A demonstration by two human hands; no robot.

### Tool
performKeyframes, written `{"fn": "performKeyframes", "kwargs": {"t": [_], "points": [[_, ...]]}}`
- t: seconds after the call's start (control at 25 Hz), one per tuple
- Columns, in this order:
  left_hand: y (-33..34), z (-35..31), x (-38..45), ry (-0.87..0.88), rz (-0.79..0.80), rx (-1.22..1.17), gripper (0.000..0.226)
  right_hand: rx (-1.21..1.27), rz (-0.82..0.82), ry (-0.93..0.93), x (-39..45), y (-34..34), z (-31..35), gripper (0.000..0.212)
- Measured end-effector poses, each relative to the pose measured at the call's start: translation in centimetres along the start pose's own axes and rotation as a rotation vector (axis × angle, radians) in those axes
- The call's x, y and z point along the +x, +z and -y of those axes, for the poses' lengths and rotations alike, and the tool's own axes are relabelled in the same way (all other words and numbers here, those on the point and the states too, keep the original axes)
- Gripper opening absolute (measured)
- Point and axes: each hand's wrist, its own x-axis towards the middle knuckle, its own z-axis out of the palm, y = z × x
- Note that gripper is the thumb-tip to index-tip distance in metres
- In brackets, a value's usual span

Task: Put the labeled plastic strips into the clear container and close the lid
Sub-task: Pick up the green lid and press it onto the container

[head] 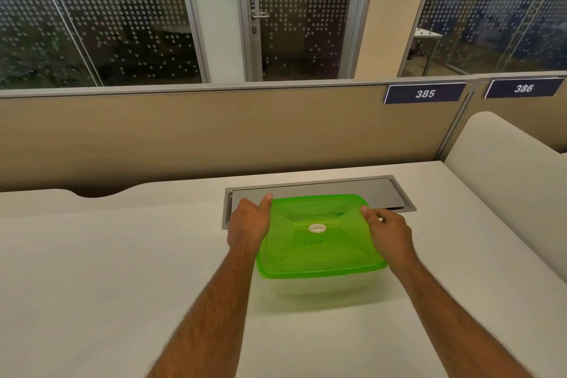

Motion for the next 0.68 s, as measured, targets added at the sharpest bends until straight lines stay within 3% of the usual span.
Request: {"fn": "performKeyframes", "kwargs": {"t": [0.36,0.68], "points": [[-0.6,1.2,-5.6,-0.032,-0.039,0.095,0.042,-0.13,-0.035,-0.003,-0.9,-0.3,0.9,0.045],[-0.1,1.7,-6.6,0.055,-0.15,-0.01,0.035,-0.163,-0.053,-0.006,-1.0,-0.3,1.0,0.05]]}}
